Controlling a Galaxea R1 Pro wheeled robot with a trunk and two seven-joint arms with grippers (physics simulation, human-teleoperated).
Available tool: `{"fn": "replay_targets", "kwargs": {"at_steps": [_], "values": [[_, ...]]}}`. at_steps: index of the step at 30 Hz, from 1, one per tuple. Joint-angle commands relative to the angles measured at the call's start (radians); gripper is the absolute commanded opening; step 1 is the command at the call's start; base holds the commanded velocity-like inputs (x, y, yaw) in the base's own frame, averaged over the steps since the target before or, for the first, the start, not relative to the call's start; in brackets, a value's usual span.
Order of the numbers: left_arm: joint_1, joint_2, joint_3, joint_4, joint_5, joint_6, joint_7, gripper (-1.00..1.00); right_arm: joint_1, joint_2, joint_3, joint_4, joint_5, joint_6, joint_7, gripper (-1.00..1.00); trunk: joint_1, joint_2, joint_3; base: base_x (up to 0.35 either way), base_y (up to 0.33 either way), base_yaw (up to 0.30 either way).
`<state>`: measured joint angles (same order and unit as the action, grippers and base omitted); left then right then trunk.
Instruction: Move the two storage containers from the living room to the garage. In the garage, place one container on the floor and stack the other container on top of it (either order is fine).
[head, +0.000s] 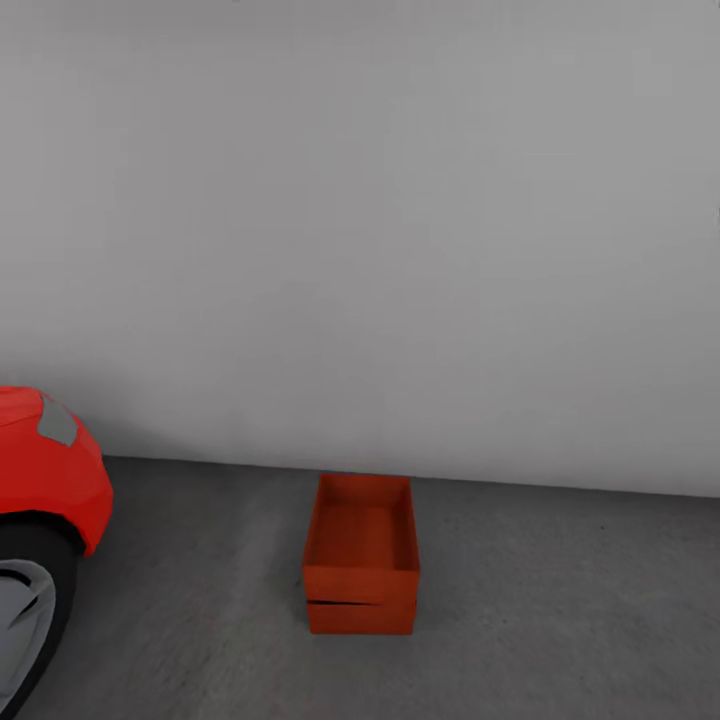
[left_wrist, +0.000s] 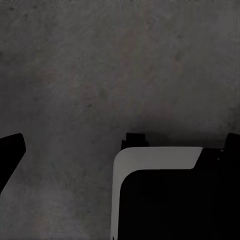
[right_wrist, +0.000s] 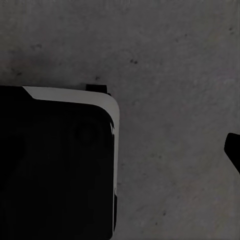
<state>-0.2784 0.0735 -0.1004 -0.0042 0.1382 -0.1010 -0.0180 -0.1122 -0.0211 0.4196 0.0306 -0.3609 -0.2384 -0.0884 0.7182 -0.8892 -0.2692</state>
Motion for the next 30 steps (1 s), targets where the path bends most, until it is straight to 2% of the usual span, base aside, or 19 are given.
{"fn": "replay_targets", "kwargs": {"at_steps": [1,30], "values": [[-0.001,0.0,-0.009,0.001,0.01,-0.003,-0.002,1.0,-0.001,0.001,0.008,0.003,-0.007,-0.005,-0.001,1.0,0.0,-0.001,0.0,0.0,0.0,0.0],[-0.001,0.0,-0.009,0.001,0.01,-0.003,-0.002,1.0,-0.001,0.001,0.009,0.003,-0.007,-0.005,-0.001,1.0,0.0,-0.001,0.048,0.0,0.0,0.0]]}}
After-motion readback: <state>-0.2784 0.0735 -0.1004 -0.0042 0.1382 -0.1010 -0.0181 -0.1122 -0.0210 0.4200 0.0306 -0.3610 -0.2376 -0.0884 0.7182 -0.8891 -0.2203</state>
